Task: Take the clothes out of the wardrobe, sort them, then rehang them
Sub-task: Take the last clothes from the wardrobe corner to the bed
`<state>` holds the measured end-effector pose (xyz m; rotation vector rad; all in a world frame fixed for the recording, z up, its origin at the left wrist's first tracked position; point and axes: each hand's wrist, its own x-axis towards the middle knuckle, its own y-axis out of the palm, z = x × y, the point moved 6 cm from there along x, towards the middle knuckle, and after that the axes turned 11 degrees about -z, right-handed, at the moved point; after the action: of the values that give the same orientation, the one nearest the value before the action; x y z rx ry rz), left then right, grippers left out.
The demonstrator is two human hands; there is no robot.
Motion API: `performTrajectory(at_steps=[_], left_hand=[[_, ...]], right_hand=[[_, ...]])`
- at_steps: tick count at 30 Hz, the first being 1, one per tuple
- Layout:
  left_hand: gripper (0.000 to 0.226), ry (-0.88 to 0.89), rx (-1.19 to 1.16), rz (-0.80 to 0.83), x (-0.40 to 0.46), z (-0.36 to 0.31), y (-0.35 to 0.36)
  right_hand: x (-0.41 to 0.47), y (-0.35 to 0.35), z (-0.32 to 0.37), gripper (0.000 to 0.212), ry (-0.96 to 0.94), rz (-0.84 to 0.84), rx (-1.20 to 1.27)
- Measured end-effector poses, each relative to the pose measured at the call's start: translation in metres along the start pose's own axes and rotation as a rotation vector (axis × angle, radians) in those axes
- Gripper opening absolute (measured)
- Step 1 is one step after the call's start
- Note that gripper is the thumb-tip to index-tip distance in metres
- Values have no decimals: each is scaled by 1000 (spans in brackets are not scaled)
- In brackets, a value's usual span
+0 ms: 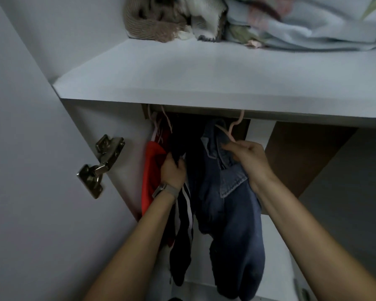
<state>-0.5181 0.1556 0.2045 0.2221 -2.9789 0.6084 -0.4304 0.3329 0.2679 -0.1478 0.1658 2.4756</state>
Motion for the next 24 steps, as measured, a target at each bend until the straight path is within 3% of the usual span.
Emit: performTrajectory(at_steps=[5,8,15,19,24], left_hand=[[28,123,-103,14,-19,-15,-4],[19,167,-160,30,-46,-18,-3],[15,225,-196,59,-65,-41,4],[18,302,-241,163,-98,-49,15],[27,352,-224,231,-140,-37,33]], right_hand=[[-4,-30,-12,10,-12,-11,-18],[-9,-40,-23,19,-15,-13,16],[-21,-57,-45,8,27,3,13],[-30,-77,-47,40,52,-35,108],[-38,-103,-49,13,66,-63,141]])
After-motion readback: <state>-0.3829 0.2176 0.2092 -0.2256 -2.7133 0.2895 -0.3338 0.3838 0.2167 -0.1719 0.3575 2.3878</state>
